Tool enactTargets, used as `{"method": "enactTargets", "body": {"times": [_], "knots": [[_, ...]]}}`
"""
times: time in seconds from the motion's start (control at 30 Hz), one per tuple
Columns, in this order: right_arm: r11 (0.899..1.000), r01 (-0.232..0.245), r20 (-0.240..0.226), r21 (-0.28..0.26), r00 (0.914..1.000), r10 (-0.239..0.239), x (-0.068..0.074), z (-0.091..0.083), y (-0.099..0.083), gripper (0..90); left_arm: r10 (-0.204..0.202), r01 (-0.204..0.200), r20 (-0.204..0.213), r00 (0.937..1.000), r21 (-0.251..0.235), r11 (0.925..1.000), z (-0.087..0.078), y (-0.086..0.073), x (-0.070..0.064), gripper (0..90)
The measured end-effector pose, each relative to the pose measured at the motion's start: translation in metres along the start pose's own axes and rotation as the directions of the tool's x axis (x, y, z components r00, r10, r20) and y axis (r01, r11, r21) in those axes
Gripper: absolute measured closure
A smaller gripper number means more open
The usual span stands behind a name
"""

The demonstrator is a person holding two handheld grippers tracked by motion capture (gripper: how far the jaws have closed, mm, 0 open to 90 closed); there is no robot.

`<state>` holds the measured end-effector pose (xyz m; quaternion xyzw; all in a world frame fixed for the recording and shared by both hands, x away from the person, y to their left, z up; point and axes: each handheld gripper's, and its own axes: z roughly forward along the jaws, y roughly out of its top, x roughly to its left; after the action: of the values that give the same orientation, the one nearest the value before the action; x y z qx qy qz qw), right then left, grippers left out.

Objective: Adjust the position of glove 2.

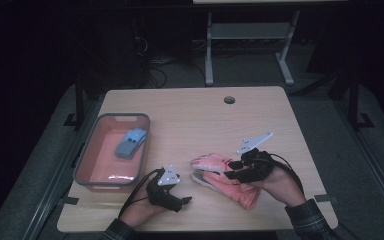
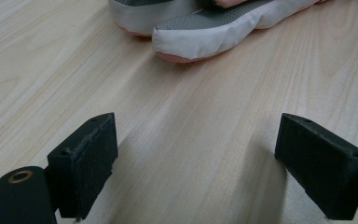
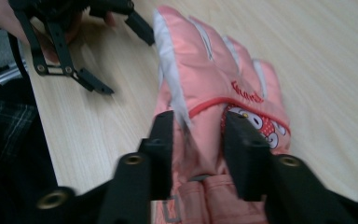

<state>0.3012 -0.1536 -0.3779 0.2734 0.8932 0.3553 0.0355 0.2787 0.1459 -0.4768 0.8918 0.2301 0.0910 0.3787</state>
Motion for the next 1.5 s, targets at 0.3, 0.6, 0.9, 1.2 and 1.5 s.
{"method": "enactTargets", "body": {"times": [0.3, 0.6, 0.9, 1.2, 1.5], "knots": [[0.994, -0.001, 0.043, -0.11, 0.9991, 0.005, -0.01, -0.027, -0.002, 54.9, 0.0, 0.0, 0.001, 1.0, 0.001, 1.0, 0.0, 0.0, 0.0, 12.2], [0.986, -0.076, 0.091, -0.147, 0.9918, 0.09, -0.039, -0.051, -0.026, 73.2, -0.002, 0.002, -0.01, 0.9999, 0.015, 0.9999, 0.0, 0.002, 0.0, 12.3], [0.981, -0.149, 0.137, -0.122, 0.9767, 0.166, -0.066, -0.057, -0.065, 89.7, -0.022, 0.023, -0.033, 0.9992, 0.04, 0.9989, -0.006, 0.007, -0.001, 34.9], [0.983, -0.175, 0.095, -0.065, 0.9791, 0.18, -0.075, -0.039, -0.101, 90.0, -0.03, 0.027, 0.064, 0.9975, 0.057, 0.998, -0.003, 0.021, -0.019, 89.5], [0.99, -0.132, 0.054, -0.043, 0.9894, 0.134, -0.07, -0.027, -0.103, 90.0, 0.03, -0.035, 0.102, 0.9944, 0.049, 0.9982, 0.014, 0.041, -0.034, 89.5]]}}
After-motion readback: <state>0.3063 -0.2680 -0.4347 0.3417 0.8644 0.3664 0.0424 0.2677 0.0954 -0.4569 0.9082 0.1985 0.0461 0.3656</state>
